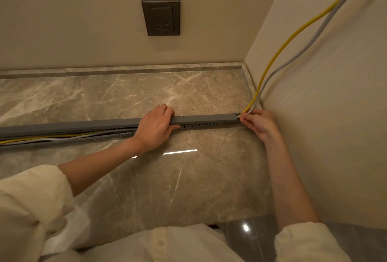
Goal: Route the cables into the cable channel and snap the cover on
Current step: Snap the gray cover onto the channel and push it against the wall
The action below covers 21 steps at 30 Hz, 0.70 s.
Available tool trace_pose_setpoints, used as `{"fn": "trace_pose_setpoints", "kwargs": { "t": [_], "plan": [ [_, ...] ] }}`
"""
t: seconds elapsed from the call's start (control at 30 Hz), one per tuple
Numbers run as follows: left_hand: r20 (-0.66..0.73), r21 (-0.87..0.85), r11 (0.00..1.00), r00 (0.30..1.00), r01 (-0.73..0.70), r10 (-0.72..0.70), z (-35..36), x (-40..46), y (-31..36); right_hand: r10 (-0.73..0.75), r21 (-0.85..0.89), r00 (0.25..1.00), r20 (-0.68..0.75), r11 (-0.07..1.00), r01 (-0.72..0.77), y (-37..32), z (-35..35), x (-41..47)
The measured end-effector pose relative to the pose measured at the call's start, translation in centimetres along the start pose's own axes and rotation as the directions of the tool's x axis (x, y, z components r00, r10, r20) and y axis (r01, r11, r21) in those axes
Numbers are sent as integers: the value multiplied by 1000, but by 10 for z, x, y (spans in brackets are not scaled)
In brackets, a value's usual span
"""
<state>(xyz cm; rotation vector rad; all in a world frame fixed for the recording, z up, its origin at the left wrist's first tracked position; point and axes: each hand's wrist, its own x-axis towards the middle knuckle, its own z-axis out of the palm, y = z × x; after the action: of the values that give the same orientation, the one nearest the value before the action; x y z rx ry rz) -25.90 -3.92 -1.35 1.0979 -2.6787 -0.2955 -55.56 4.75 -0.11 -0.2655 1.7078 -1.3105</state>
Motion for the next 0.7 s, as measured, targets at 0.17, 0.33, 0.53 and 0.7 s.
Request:
{"fn": "trace_pose_setpoints", "kwargs": {
  "t": [0.17, 0.33, 0.53, 0.7],
  "plan": [
    [10, 12, 999, 999, -45, 45, -3, -1, -1, -119, -250, 990, -82, 964, 95, 8, 5, 0],
    [19, 12, 999, 999, -43, 42, -6, -4, -1, -116, -271, 990, -79, 958, 90, 8, 5, -2],
    [28, 24, 999, 998, -49, 48, -10, -17, -11, -1, -136, 1000, 20, 991, 4, 15, 6, -10],
    [85, 19, 999, 995, -49, 48, -14, -19, -10, -1, -178, 998, -67, 984, -11, 17, 12, -7]
  ]
}}
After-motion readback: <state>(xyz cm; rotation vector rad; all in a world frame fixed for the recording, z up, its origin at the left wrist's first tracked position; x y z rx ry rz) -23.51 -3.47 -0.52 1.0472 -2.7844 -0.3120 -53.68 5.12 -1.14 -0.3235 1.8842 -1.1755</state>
